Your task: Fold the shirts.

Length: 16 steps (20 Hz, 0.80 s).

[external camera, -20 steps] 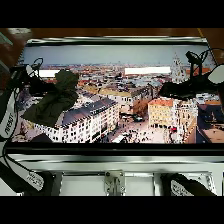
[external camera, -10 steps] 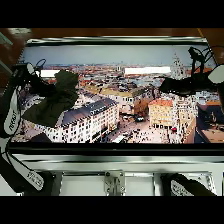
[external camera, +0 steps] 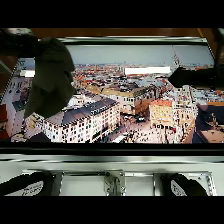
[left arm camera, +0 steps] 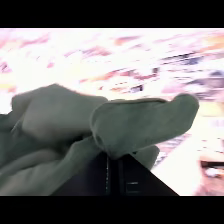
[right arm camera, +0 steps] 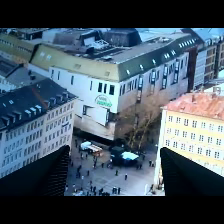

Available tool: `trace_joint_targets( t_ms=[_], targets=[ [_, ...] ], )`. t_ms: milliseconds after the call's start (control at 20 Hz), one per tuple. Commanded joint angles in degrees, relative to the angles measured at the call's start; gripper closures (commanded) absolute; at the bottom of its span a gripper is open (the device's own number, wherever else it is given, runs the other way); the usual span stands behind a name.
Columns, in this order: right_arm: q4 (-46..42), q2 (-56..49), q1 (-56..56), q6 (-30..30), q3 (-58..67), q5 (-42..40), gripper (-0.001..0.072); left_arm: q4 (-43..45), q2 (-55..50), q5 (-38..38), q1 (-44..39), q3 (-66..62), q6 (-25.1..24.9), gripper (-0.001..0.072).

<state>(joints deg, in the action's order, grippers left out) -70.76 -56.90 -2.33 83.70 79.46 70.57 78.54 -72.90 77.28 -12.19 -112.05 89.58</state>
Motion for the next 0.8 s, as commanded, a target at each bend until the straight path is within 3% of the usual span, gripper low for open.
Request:
trace_joint_targets(
  t_ms=[0, 150, 300, 500, 550, 600, 650, 750],
  targets=[
    [-0.61, 9.05, 0.0, -0.37, 0.57, 6.49, 0.0038, -4.87, 8.92, 1.66, -13.2, -0.26, 2.47, 0.0674],
    [-5.31, 14.03, 0.0, -0.39, 0.57, 16.7, 0.0038, -4.85, 6.54, -0.15, -25.79, 1.62, 2.62, 0.0674],
    [-15.78, 15.21, 0.0, -0.42, 0.55, 27.52, 0.0038, -4.9, 0.61, -9.57, -35.74, 9.42, 2.82, 0.0674],
    [-27.02, 15.21, 0.0, -0.37, 0.5, 29.14, 0.0038, -8.63, -14.32, -21.73, -42.71, 15.93, 8.74, 0.0668],
    [-27.26, 15.17, -0.02, -0.35, 0.5, 28.52, 0.0038, -12.11, -17.88, -22.01, -42.69, 15.34, 8.7, 0.0487],
    [-27.23, 15.17, -0.02, -0.09, 0.5, 28.22, 0.0038, -14.86, -20.9, -21.03, -41.88, 14.36, 8.74, 0.0073],
    [-27.21, 15.17, -0.02, 0.24, 0.5, 27.82, 0.004, -15.61, -22.6, -18.38, -40.28, 13.33, 9.49, -0.0013],
    [-29.03, 15.17, -0.02, -0.02, -0.55, 26.34, 0.0151, -14.45, -22.93, -11.56, -34.27, 13.03, 11.67, -0.0013]
  ],
)
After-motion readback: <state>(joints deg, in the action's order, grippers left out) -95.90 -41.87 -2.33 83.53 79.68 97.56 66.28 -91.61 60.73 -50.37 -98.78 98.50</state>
